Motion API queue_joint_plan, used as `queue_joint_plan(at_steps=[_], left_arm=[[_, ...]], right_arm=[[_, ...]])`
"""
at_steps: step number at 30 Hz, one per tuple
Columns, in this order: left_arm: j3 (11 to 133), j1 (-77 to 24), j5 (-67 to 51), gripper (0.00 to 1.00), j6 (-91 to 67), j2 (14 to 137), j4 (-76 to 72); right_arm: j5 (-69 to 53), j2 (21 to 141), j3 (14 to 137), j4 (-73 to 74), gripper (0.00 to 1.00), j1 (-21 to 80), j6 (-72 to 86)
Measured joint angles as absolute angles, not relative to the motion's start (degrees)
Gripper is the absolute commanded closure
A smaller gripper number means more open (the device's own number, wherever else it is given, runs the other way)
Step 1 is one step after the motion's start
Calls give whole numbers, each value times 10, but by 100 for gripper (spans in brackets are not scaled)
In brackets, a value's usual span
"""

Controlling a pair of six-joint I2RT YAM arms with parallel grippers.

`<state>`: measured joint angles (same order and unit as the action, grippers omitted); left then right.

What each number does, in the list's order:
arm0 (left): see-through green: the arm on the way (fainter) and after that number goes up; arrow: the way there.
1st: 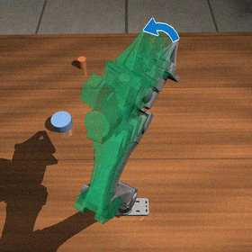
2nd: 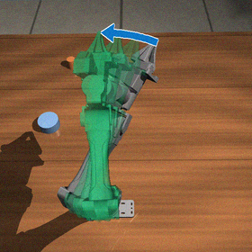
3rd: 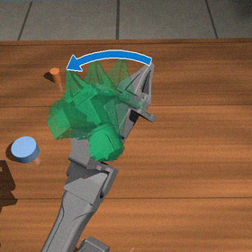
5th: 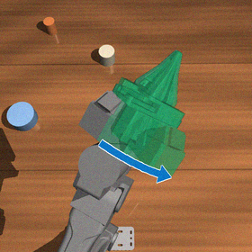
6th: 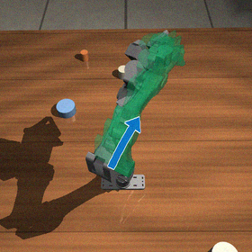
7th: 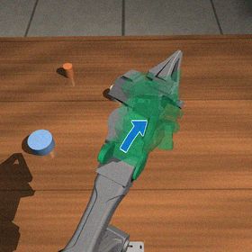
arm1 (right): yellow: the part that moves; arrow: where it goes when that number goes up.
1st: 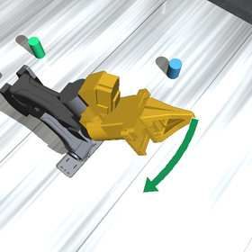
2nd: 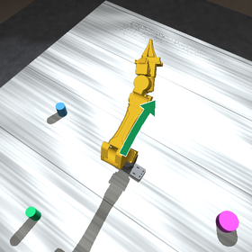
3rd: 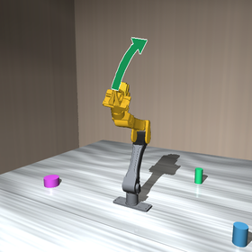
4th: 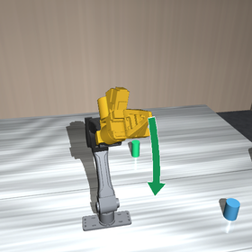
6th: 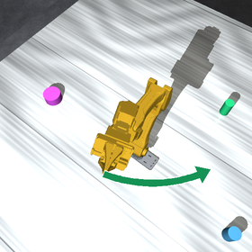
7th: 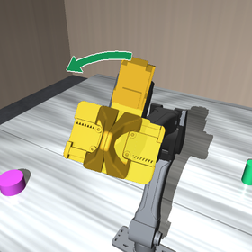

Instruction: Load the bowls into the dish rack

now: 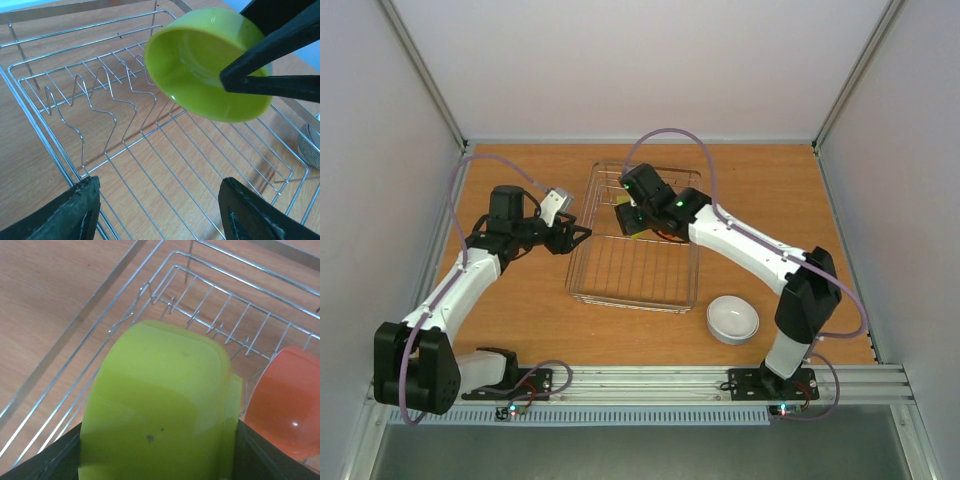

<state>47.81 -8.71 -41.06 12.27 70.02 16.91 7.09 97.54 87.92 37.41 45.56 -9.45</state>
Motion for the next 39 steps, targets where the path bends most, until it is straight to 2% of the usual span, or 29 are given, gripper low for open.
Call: queue_joint_plan(at_steps=[18, 31, 35, 37, 39], left_arm=[[477, -87, -411, 35, 123, 700, 169], [467, -87, -411, 35, 123, 688, 165], [467, -87, -411, 35, 123, 688, 165], [467, -87, -411, 35, 123, 688, 165], [467, -87, -411, 35, 123, 688, 165]], right_arm=[[272, 1141, 1067, 460, 99, 493, -115], [340, 1236, 1136, 480, 97, 510, -85], [347, 1244, 1144, 486, 89, 513, -82], [349, 1249, 1152, 492, 78, 514, -81], [350, 1256, 1162, 500, 63, 514, -80]])
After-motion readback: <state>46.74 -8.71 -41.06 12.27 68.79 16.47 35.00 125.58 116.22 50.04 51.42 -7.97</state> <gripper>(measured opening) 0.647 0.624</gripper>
